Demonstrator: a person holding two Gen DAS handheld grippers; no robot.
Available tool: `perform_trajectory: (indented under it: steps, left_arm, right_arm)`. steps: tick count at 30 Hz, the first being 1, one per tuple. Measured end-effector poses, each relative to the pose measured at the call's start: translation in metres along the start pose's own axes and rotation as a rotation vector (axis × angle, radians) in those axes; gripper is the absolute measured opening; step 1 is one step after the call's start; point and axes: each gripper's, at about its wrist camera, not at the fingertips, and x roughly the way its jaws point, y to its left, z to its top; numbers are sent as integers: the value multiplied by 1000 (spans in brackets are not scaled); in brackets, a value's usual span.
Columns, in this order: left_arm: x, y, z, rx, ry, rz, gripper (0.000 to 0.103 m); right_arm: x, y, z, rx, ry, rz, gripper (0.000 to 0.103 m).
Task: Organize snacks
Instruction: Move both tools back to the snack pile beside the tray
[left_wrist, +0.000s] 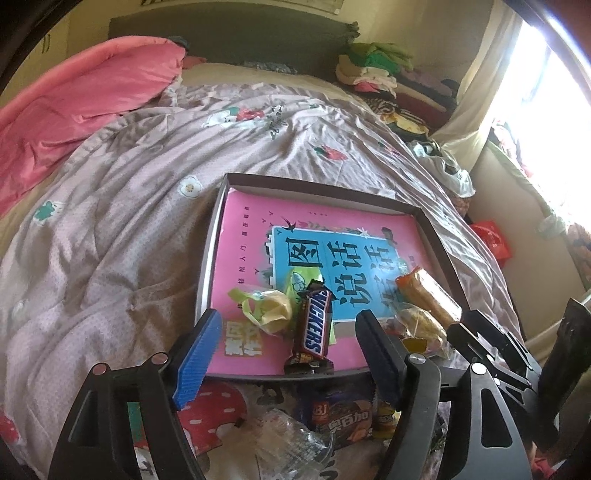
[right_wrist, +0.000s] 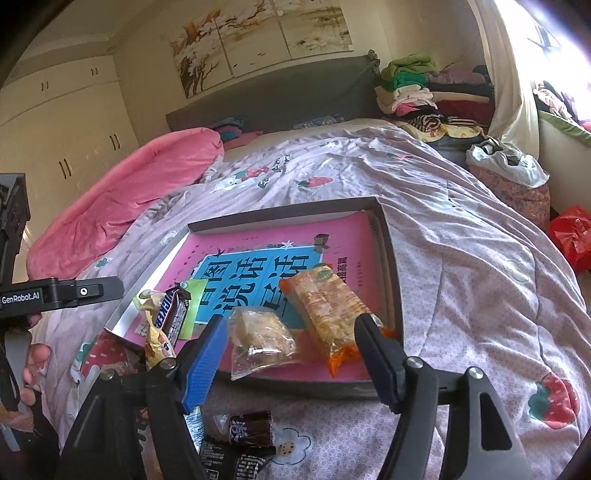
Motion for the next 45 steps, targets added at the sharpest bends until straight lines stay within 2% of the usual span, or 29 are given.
perform_trajectory:
  steps: [9,16,20,30,45]
  left_arm:
    - [-11,10,-2,-5,-24,40,78]
    - [-14,17,-7,-15,-20,33,79]
    - [-11,16,-10,-5,17,-4,79]
    - [-12,12,-20,31,56,-40,79]
    - [-14,2,-33,89,85,-55,79]
  right_arm:
    - [-6,-4,2,6,-17,-15,75]
    - [-8,-1,1,2,-22,-20,78]
    - [-8,-1,0,1,-21,-20,79]
    - [-11,4,-3,-7,-16,-9,79]
    - [-27,8,-1,-10,-35,-9,82]
